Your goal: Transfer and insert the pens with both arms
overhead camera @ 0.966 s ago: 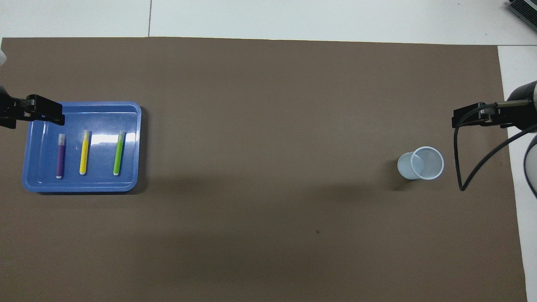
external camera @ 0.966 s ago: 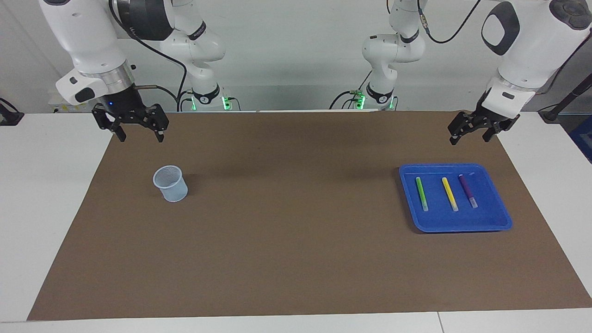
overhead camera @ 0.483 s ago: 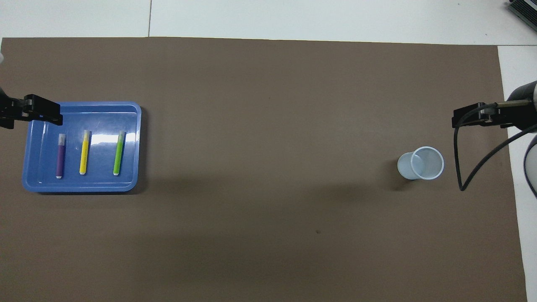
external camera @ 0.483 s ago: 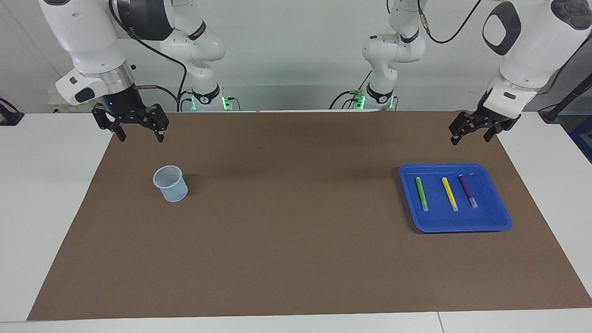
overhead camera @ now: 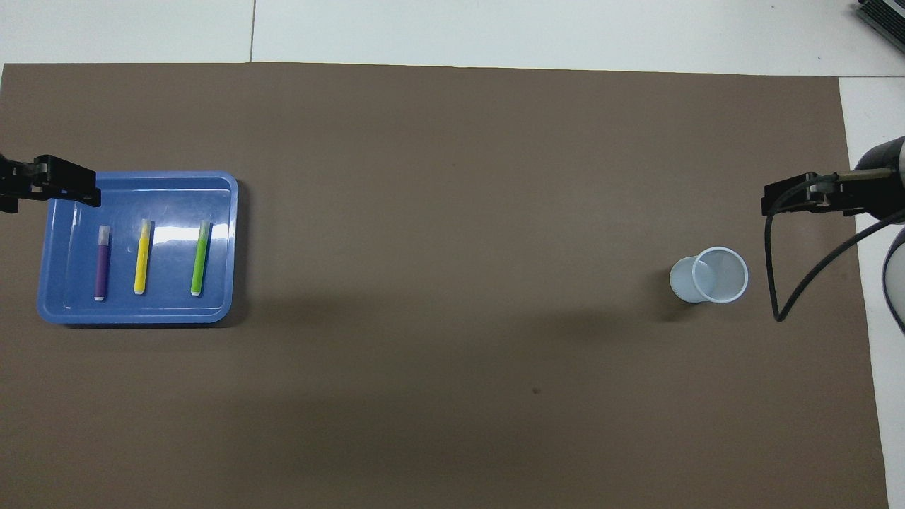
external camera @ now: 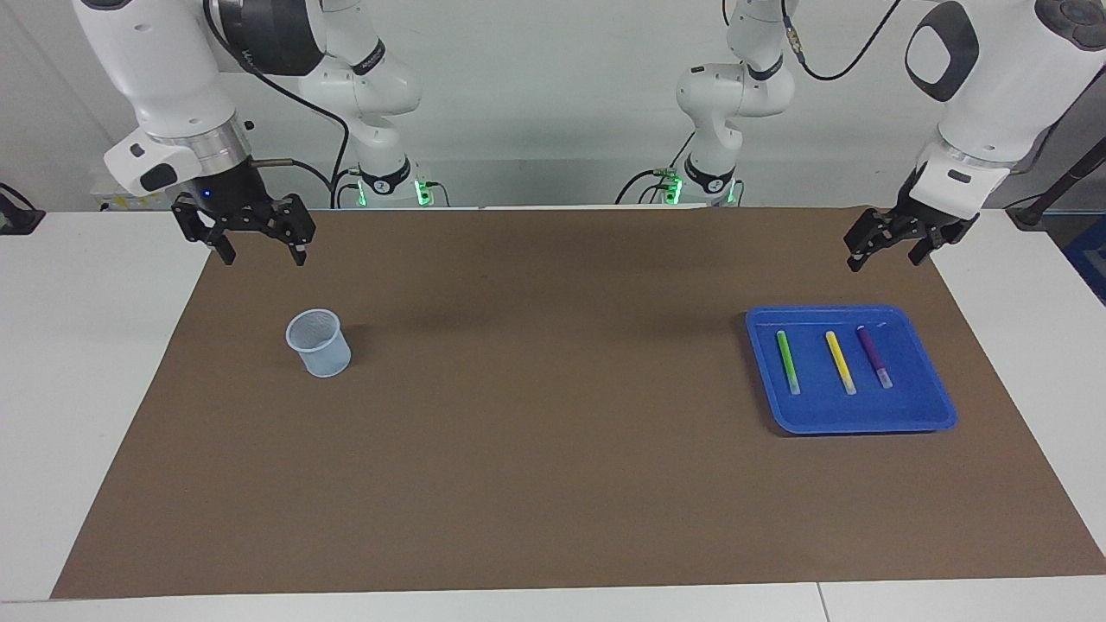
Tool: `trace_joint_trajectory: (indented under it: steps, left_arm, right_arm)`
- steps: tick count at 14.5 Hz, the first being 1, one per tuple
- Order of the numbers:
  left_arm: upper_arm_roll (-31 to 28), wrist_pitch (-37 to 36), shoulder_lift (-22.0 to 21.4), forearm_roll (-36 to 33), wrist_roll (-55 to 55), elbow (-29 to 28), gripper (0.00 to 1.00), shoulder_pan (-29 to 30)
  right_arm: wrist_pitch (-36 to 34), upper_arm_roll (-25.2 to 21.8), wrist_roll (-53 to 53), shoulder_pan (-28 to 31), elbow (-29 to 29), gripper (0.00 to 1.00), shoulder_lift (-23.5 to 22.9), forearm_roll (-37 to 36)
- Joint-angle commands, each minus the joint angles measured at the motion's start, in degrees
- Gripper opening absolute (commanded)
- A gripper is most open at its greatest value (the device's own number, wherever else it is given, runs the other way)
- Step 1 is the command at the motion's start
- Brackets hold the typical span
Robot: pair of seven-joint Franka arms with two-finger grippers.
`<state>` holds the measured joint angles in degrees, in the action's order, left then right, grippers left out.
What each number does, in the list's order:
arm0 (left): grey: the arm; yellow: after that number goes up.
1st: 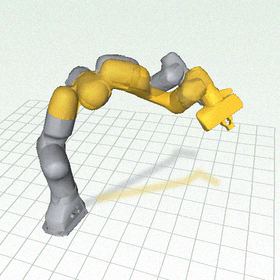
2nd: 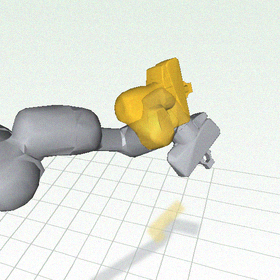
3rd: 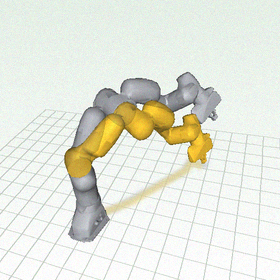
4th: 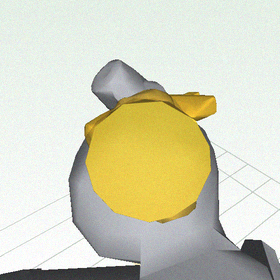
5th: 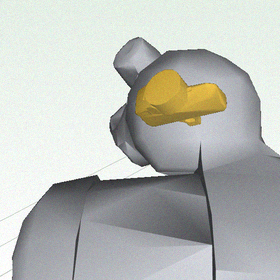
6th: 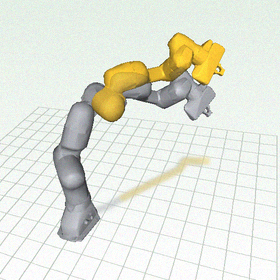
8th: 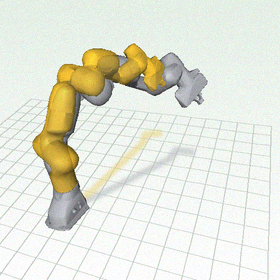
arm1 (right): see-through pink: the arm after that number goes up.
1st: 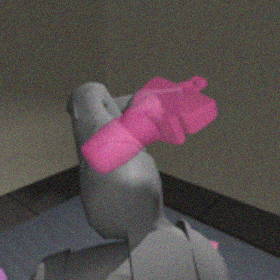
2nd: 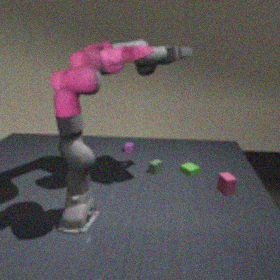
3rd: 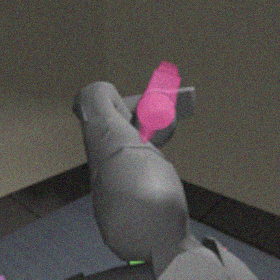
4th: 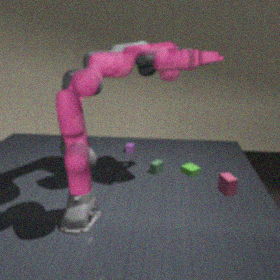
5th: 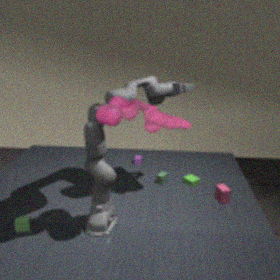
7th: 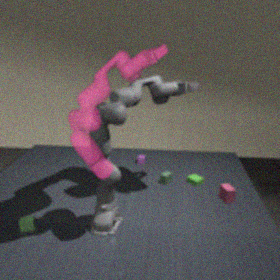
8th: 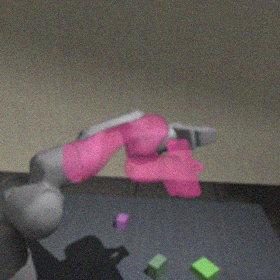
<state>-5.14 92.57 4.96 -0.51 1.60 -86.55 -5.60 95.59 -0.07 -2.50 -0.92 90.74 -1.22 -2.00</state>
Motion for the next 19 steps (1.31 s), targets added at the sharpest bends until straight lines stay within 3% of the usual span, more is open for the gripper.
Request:
trace_joint_trajectory:
  steps: [1,5,19]
  left_arm:
    - [-0.2,1.5,-0.9,0.2,-0.5,-0.7,1.0,0.1]
    - [-0.1,3.3,-1.4,0.3,-0.5,-2.0,1.0,0.1]
    - [-0.1,13.7,-2.8,0.3,-0.5,-14.4,1.0,-0.6]
  right_arm:
    - [-0.2,0.2,0.7,0.5,-0.1,1.0,0.3,-0.5]
    - [-0.2,0.3,0.7,0.5,-0.2,1.0,0.3,-0.5]
    - [-0.2,0.3,0.7,0.6,-0.2,1.0,0.3,-0.5]
